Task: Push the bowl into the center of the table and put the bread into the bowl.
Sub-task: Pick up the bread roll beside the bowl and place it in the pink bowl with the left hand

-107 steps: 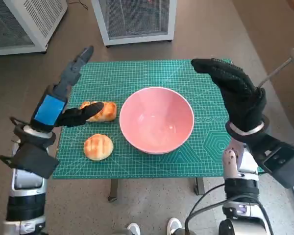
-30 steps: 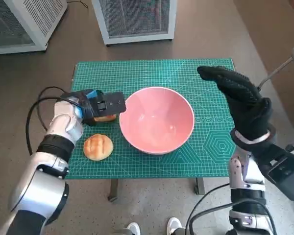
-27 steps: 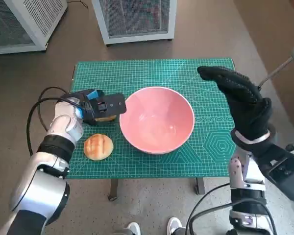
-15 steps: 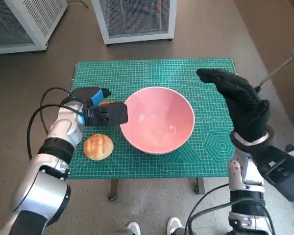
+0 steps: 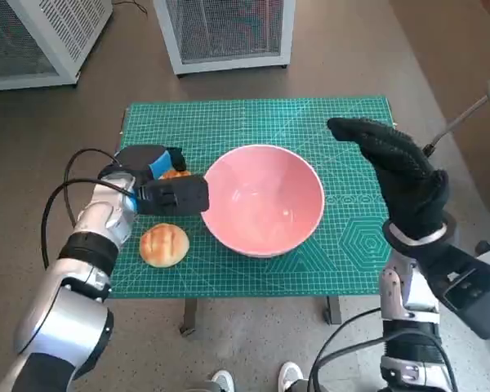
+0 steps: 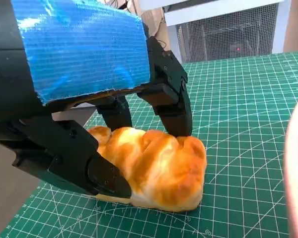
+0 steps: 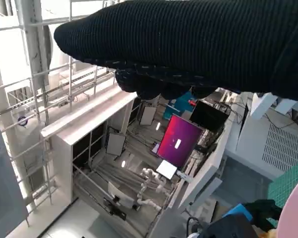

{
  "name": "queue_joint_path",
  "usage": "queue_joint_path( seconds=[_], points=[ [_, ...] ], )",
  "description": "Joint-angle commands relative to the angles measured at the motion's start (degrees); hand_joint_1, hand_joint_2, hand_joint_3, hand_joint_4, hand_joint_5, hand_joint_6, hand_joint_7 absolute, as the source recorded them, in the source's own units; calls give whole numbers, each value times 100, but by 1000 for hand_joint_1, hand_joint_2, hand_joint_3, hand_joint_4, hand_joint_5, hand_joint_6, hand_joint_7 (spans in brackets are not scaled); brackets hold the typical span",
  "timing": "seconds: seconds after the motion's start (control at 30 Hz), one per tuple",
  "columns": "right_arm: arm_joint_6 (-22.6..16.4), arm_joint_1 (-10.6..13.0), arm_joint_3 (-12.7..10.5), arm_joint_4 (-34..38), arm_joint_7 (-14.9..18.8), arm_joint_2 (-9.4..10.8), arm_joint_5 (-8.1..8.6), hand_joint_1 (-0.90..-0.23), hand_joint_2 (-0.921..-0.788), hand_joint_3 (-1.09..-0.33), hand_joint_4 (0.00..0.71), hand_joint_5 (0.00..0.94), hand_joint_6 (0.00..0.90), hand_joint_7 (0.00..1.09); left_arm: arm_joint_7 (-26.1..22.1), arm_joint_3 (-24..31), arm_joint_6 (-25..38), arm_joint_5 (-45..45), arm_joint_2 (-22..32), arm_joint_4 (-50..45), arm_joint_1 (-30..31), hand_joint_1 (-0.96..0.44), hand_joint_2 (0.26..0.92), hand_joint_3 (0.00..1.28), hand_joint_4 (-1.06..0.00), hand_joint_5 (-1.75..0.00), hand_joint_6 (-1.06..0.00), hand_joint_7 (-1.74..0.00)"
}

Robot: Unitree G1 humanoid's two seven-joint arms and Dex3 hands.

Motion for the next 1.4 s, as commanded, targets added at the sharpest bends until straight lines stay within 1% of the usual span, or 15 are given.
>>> queue_joint_path(
  seconds=[0.03, 0.33, 0.6, 0.93, 1.03, 1.2, 1.4],
  points=[
    [50, 153, 21, -44, -30, 16, 39, -511, -921, -535, 301, 1, -1, 620, -49, 151, -54, -116, 227, -189, 18, 1, 920, 91, -639, -1259, -624, -1138],
    [83, 144, 26, -28, -2, 7, 70, -510, -921, -550, 301, 1, -1, 598, -126, 603, -92, -434, 547, -1064, 138, 1, 920, 70, -665, -1239, -651, -1094],
    [79, 132, 45, -20, -15, 15, 43, -499, -921, -553, 302, 1, -1, 599, -256, 1251, 66, -797, 876, -2992, 766, 2, 920, 57, -678, -1207, -665, -1098],
    [116, 130, 58, -34, -10, 11, 57, -493, -921, -554, 302, 1, -1, 599, -452, 1875, 508, -912, 944, -5374, 1565, 2, 920, 53, -712, -1114, -637, -1181],
    [120, 132, 61, -32, 0, 14, 70, -493, -921, -554, 302, 1, -1, 599, -484, 1975, 598, -888, 890, -5948, 1755, 2, 920, 53, -719, -1099, -630, -1196],
    [89, 136, 48, -2, 4, 11, 72, -493, -921, -554, 302, 1, -1, 600, -524, 1975, 719, -716, 777, -6873, 2047, 1, 919, 41, -752, -1078, -628, -1184],
    [123, 146, 56, -10, 22, 17, 110, -484, -921, -553, 304, 2, -1, 603, -745, 1862, 662, -717, 647, -7525, 2226, 1, 914, 27, -781, -1059, -650, -1148]
  ],
)
